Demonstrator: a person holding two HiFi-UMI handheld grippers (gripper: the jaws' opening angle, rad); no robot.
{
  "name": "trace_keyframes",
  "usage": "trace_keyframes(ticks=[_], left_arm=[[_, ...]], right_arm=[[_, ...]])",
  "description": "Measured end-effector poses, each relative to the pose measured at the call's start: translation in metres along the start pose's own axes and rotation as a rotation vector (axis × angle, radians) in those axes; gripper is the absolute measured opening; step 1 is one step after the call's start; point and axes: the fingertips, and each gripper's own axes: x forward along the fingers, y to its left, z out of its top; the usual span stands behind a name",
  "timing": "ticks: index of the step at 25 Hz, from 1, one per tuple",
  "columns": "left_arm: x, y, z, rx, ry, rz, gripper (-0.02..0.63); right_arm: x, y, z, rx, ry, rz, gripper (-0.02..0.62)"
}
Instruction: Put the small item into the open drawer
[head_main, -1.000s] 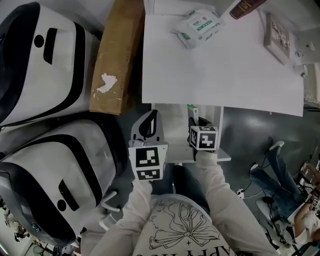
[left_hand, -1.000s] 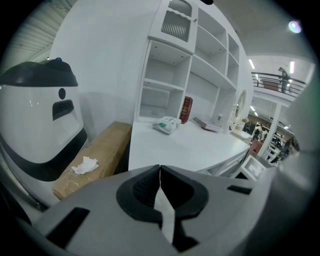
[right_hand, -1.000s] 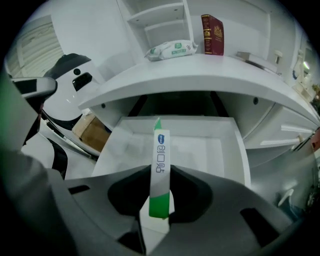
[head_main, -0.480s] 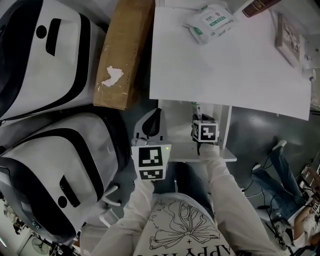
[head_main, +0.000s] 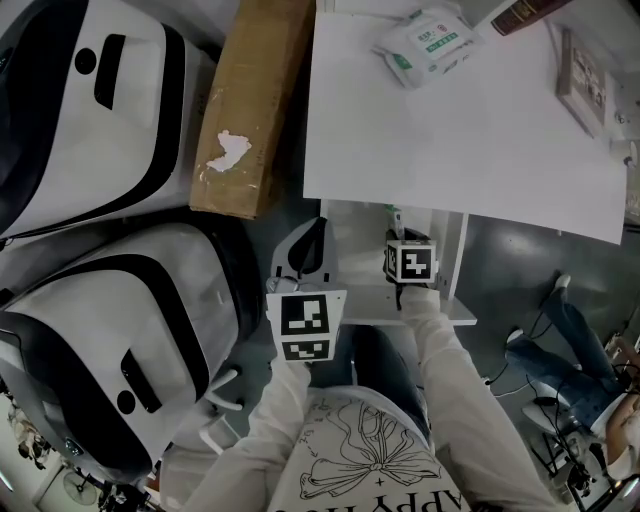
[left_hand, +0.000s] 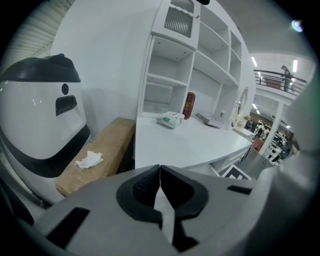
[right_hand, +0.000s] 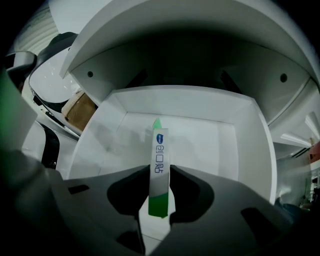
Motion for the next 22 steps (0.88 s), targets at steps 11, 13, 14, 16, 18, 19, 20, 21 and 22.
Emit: trace_keyframes(ticks=[11,13,14,16,18,19,20,21,22], left_arm=[[-0.014,-0.001,0.018,-0.002,-0.044,0.014,0.006],[-0.019,-0.004,0.025,0.000,-0.059,0.015,0.006],[-0.022,-0.006,0.029,0.002,-0.068,0.015,0.006],[-0.029,-0.011,0.039,0.005,-0.089,0.016,0.006],[-0.037,-0.016,0.050,0.009,-0.115,0.018,0.006],[-0.042,-0.019,0.056,0.013,-0.129,0.020,0.006],[-0.047,-0.023,0.062,0.017,-0.143,0.021,0.006],[-0.052,-0.026,0.067,0.021,-0.155,0.022,0.006],[-0.058,-0.030,0.072,0.023,-0.168,0.022,0.006]], right_arm=[[-0.040,0.002,0.022,0.040,-0.144,0.018,0.121],[-0.055,0.005,0.029,0.035,-0.178,0.017,0.121],[-0.063,0.006,0.033,0.035,-0.198,0.018,0.117],[-0.082,0.007,0.041,0.039,-0.241,0.020,0.098],[-0.104,0.009,0.050,0.043,-0.291,0.023,0.089],[-0.116,0.011,0.054,0.044,-0.319,0.026,0.084],[-0.128,0.013,0.059,0.047,-0.349,0.031,0.078],[-0.141,0.015,0.063,0.050,-0.379,0.039,0.075],[-0.154,0.017,0.067,0.052,-0.409,0.047,0.074]])
